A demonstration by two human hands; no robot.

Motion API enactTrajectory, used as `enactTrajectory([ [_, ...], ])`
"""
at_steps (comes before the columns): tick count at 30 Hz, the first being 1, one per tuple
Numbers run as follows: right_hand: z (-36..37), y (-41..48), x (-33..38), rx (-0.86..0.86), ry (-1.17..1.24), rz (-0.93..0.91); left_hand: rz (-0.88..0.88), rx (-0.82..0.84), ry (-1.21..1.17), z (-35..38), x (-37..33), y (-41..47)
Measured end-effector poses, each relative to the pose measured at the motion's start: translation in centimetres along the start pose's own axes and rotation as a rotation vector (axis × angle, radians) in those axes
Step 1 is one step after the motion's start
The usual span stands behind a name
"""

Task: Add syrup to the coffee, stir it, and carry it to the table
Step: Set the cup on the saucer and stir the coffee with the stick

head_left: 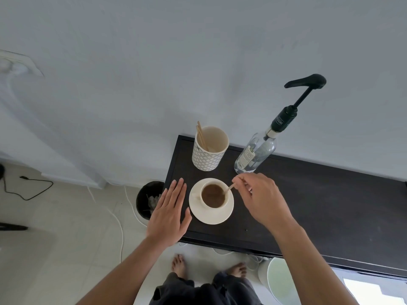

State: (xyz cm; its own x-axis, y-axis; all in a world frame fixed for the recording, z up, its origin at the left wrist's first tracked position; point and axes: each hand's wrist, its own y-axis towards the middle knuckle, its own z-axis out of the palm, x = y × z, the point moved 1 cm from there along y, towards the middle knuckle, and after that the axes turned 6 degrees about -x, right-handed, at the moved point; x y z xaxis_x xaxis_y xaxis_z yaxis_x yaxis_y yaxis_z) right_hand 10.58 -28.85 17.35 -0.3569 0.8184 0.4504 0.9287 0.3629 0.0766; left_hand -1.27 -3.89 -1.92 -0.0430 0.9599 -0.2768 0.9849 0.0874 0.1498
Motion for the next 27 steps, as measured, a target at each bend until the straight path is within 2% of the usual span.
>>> enactTrajectory([
  [5,0.0,-0.4,1.4,0.181,0.171,-0.102,-0.004,0.007,-0.004,-0.2,-0.1,0.0],
  [11,-0.6,0.3,-0.1,0.007,-0.035,0.002,-0.003,0.001,-0.006,-0.3,-0.1,0.0],
  [13,-0.5,0.2,0.4,0.018,0.024,-0.033,-0.005,0.002,-0.012,-0.3,-0.1,0.0],
  [17,0.1,-0.3,1.3,0.175,0.174,-0.080,-0.001,0.005,-0.010,-0.4,-0.1,0.1],
  [19,0.2,-0.2,0.8,0.142,0.103,-0.045,-0.001,0.005,-0.013,-0.4,-0.2,0.0],
  [22,0.1,0.2,0.1,-0.004,-0.053,0.023,-0.004,0.003,-0.017,-0.5,-0.1,0.0],
  [24,0.0,0.4,0.3,-0.054,-0.025,0.014,-0.003,0.002,-0.017,-0.6,-0.2,0.0],
  [27,0.3,0.3,1.1,0.073,0.136,-0.054,-0.003,-0.004,-0.024,-0.6,-0.3,0.1],
])
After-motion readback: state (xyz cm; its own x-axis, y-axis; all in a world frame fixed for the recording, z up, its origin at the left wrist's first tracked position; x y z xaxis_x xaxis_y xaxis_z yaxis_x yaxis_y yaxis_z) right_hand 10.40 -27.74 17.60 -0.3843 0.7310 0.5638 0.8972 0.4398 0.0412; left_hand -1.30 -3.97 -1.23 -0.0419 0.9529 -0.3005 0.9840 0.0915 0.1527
